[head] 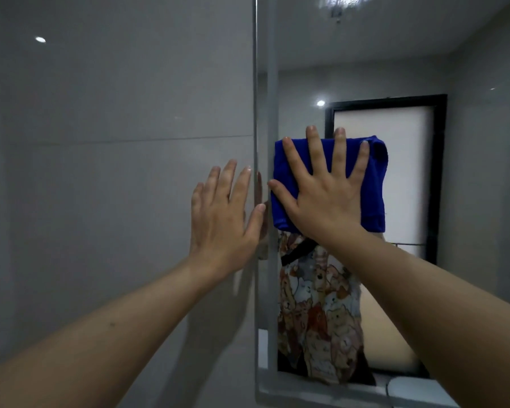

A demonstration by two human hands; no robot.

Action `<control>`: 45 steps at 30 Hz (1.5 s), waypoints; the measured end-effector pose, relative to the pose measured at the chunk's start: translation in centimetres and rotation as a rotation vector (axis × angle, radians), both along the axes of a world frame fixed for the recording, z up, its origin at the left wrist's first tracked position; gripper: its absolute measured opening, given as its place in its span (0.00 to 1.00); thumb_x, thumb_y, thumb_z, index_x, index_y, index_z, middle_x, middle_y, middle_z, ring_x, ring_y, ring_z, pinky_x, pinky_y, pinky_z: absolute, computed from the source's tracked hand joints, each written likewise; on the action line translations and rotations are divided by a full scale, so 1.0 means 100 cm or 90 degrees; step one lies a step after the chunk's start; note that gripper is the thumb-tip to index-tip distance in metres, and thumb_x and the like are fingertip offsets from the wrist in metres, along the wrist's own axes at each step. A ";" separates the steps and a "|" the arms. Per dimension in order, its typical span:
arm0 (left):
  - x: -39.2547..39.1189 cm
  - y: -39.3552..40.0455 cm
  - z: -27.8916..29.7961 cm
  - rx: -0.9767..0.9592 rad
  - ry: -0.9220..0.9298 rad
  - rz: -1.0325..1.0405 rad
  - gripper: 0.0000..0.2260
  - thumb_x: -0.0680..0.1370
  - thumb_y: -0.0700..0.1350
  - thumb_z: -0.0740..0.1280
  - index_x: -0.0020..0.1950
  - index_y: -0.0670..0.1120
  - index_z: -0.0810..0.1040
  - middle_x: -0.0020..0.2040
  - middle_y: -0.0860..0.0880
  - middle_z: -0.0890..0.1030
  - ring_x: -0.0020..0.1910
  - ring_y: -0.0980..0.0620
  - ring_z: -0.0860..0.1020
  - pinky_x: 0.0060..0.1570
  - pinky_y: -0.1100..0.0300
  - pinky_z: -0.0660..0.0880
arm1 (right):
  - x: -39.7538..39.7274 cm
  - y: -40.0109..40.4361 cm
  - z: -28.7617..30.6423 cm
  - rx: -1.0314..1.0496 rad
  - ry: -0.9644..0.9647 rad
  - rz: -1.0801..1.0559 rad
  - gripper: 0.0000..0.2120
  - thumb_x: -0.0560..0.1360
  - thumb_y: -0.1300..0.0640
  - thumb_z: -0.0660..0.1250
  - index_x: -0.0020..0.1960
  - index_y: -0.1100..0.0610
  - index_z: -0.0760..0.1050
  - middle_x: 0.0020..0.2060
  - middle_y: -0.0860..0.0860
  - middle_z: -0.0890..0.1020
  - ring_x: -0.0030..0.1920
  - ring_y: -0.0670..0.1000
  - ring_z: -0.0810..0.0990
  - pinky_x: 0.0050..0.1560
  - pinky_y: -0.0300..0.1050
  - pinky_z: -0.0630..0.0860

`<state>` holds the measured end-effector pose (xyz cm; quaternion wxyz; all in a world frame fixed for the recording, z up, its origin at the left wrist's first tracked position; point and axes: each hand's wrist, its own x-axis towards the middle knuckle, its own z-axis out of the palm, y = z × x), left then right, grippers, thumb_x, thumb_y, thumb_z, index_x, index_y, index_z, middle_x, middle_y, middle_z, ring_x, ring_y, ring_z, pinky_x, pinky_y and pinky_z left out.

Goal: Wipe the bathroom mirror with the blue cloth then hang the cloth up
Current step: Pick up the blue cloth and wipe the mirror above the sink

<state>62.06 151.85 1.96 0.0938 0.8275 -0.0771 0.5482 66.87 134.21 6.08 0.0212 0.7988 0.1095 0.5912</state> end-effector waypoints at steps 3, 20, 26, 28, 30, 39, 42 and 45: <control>0.003 0.016 -0.006 0.008 0.013 -0.009 0.31 0.81 0.60 0.51 0.82 0.50 0.55 0.84 0.48 0.54 0.82 0.45 0.50 0.79 0.42 0.49 | 0.000 0.013 0.000 0.012 -0.005 -0.003 0.37 0.81 0.27 0.42 0.84 0.44 0.46 0.84 0.55 0.50 0.82 0.68 0.45 0.76 0.75 0.41; -0.006 0.044 -0.066 -0.020 0.039 -0.084 0.27 0.82 0.55 0.56 0.81 0.49 0.61 0.83 0.46 0.56 0.82 0.44 0.52 0.79 0.42 0.50 | 0.000 0.049 -0.105 -0.010 0.017 0.003 0.37 0.82 0.29 0.49 0.85 0.46 0.48 0.84 0.56 0.48 0.82 0.68 0.44 0.77 0.75 0.40; -0.012 0.046 -0.111 -0.069 0.076 -0.140 0.28 0.82 0.55 0.57 0.82 0.51 0.59 0.83 0.48 0.55 0.82 0.46 0.51 0.79 0.43 0.53 | -0.001 0.046 -0.124 -0.022 0.022 -0.007 0.37 0.82 0.30 0.50 0.85 0.46 0.49 0.84 0.56 0.49 0.82 0.68 0.45 0.77 0.75 0.41; -0.014 0.046 -0.121 -0.078 0.089 -0.148 0.28 0.82 0.56 0.57 0.82 0.51 0.58 0.83 0.49 0.55 0.82 0.47 0.51 0.79 0.42 0.53 | -0.001 0.046 -0.128 -0.022 0.029 -0.006 0.37 0.82 0.29 0.49 0.85 0.46 0.49 0.84 0.56 0.49 0.82 0.68 0.45 0.77 0.75 0.41; -0.016 0.044 -0.128 -0.084 0.100 -0.153 0.28 0.82 0.56 0.56 0.82 0.52 0.58 0.83 0.49 0.55 0.82 0.47 0.51 0.79 0.42 0.53 | -0.002 0.045 -0.132 -0.024 0.034 -0.008 0.37 0.82 0.29 0.49 0.85 0.46 0.48 0.84 0.56 0.49 0.82 0.68 0.45 0.77 0.75 0.41; -0.029 0.034 -0.137 -0.189 0.143 -0.199 0.26 0.82 0.58 0.56 0.81 0.57 0.61 0.82 0.53 0.57 0.81 0.50 0.53 0.78 0.43 0.56 | -0.002 0.039 -0.147 -0.042 0.029 -0.005 0.36 0.82 0.30 0.50 0.84 0.46 0.50 0.84 0.56 0.51 0.82 0.68 0.46 0.77 0.74 0.42; -0.031 0.026 -0.136 -0.215 0.165 -0.210 0.27 0.81 0.59 0.56 0.81 0.57 0.61 0.82 0.54 0.57 0.81 0.51 0.52 0.79 0.44 0.55 | -0.003 0.038 -0.148 -0.040 0.033 -0.003 0.36 0.82 0.30 0.50 0.84 0.45 0.50 0.84 0.56 0.51 0.82 0.67 0.46 0.77 0.73 0.40; -0.031 0.016 -0.136 -0.211 0.163 -0.225 0.27 0.81 0.58 0.57 0.80 0.57 0.61 0.82 0.54 0.58 0.81 0.52 0.53 0.78 0.45 0.56 | -0.003 0.035 -0.149 -0.046 0.027 0.001 0.36 0.82 0.30 0.50 0.84 0.45 0.51 0.84 0.55 0.52 0.82 0.67 0.47 0.78 0.73 0.41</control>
